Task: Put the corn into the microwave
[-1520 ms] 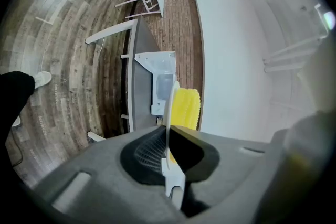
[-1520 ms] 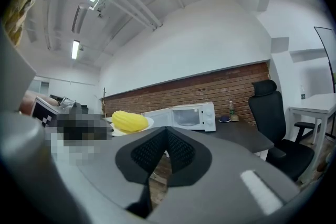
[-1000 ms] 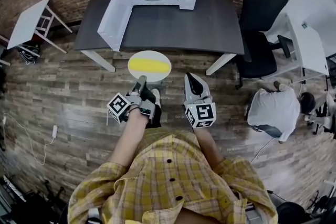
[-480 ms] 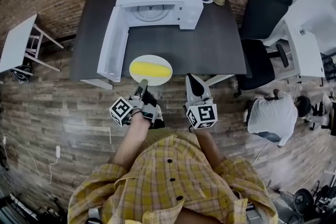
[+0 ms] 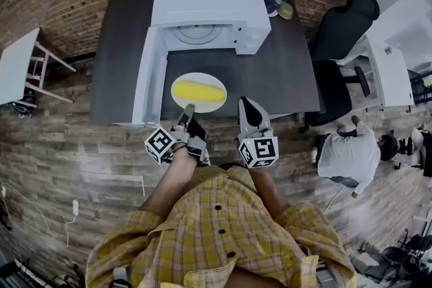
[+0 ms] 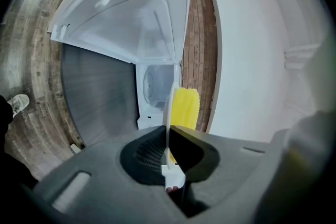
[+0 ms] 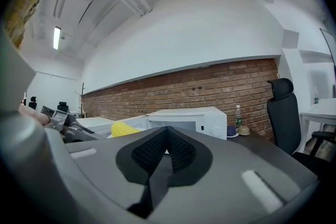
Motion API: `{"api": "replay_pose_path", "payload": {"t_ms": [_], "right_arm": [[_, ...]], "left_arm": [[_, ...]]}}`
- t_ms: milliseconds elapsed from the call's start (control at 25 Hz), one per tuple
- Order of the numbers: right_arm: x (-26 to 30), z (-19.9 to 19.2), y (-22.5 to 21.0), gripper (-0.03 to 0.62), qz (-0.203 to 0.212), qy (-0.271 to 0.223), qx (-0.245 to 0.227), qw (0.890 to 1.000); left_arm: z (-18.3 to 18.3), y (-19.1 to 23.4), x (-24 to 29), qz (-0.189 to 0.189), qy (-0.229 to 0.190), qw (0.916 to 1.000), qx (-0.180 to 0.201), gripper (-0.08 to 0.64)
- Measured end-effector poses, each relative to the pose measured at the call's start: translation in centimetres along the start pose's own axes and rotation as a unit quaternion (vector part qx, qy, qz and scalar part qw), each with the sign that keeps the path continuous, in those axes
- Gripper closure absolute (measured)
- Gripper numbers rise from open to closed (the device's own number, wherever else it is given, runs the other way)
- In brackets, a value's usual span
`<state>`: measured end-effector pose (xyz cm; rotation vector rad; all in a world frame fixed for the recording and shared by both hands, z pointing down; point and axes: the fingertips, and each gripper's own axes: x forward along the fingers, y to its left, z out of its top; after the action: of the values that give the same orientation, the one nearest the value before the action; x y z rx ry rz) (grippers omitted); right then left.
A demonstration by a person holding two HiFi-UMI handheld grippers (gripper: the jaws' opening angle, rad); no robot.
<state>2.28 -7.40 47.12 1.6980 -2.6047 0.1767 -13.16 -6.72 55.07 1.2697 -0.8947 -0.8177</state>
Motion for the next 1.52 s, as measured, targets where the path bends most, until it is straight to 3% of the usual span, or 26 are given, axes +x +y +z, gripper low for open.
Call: {"api": "replay_pose_path", "payload": {"t_ms": [440,1080,1520], "right_arm": [[3.2,-0.1,-0.9,0.597,-0.008,0.011,-0.005,1.0],[9.6,-1.7,-5.1,0.597,0.049,0.043,-0.015,0.998],[12.6,-1.9,-6.5,0.597,0.071,0.045,-0.021,0.996]], "left_arm": [[1.9,0.7,2.7,0.015,0.006,0.9998,-0.009,0.543],[3.7,0.4,10.4,0.004,-0.042,0.9986,-0.031,0.541],[6.9,3.2,14.8,0.014,-0.092,0.995,-0.036,0.543]]}}
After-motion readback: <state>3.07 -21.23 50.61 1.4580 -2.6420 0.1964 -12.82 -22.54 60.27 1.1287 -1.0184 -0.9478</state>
